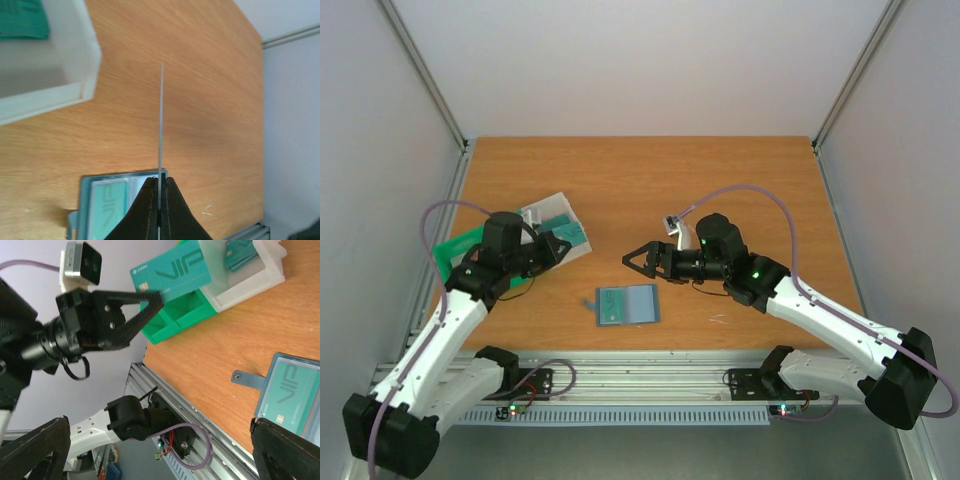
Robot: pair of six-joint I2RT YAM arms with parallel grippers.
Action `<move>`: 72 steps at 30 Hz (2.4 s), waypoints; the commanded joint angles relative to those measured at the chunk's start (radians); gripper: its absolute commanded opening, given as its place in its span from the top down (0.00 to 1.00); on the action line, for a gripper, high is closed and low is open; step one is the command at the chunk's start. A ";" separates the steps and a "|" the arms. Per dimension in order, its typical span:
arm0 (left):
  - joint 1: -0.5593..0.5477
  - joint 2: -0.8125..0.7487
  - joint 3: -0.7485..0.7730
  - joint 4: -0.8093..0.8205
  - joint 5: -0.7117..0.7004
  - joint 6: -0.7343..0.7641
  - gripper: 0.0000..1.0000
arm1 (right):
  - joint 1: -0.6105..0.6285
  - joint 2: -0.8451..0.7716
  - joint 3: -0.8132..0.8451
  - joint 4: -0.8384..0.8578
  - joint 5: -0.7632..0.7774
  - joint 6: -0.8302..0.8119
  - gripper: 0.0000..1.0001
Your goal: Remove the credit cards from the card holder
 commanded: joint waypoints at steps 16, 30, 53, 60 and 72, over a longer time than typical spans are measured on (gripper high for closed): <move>0.225 0.510 0.255 -0.083 -0.018 0.205 1.00 | 0.002 0.003 0.053 -0.095 0.055 -0.048 0.02; 0.265 0.775 0.346 0.001 0.002 0.227 1.00 | 0.002 0.015 0.052 -0.112 0.084 -0.050 0.02; 0.267 0.852 0.420 0.025 -0.009 0.194 0.96 | 0.002 0.044 0.089 -0.155 0.121 -0.094 0.02; 0.267 0.871 0.440 0.005 -0.036 0.202 0.86 | 0.002 0.047 0.115 -0.201 0.137 -0.120 0.02; 0.268 0.862 0.462 -0.037 -0.063 0.219 0.76 | 0.002 0.041 0.111 -0.205 0.138 -0.122 0.02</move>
